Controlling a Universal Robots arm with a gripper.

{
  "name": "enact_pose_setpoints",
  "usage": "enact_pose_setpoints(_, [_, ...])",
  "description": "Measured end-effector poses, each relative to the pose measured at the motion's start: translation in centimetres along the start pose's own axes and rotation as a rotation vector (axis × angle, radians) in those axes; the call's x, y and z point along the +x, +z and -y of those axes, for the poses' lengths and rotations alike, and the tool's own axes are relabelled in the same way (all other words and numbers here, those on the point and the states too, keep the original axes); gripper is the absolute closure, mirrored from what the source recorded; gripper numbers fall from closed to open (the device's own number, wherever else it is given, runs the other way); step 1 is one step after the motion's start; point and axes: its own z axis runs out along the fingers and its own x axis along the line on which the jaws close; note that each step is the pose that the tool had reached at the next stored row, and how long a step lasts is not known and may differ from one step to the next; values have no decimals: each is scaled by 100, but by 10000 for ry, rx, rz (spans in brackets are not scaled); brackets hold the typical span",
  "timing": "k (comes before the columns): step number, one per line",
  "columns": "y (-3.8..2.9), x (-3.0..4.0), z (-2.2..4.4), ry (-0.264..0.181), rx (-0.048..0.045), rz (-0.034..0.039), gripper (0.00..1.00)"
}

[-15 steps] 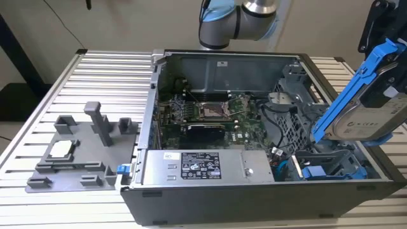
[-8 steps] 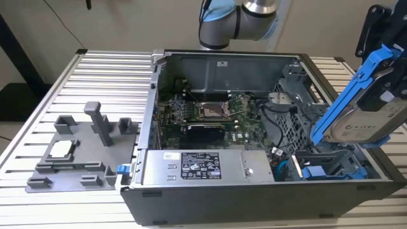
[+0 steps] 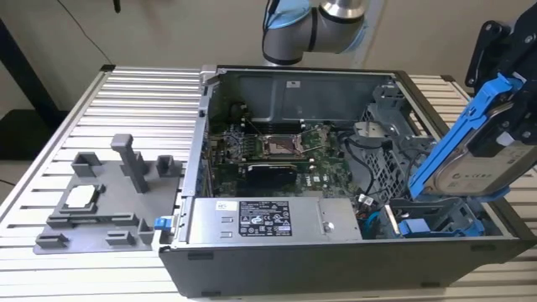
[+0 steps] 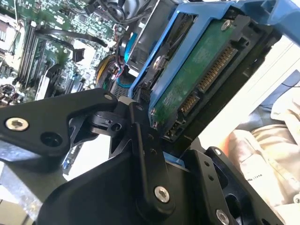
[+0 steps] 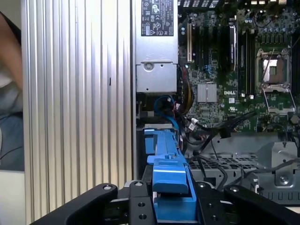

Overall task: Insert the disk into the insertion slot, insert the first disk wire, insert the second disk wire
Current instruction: 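Insert the disk into the insertion slot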

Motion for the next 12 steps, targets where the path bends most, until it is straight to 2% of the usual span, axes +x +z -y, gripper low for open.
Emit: enact_pose_setpoints(12, [217,-12,13,-3,2,-1,67])
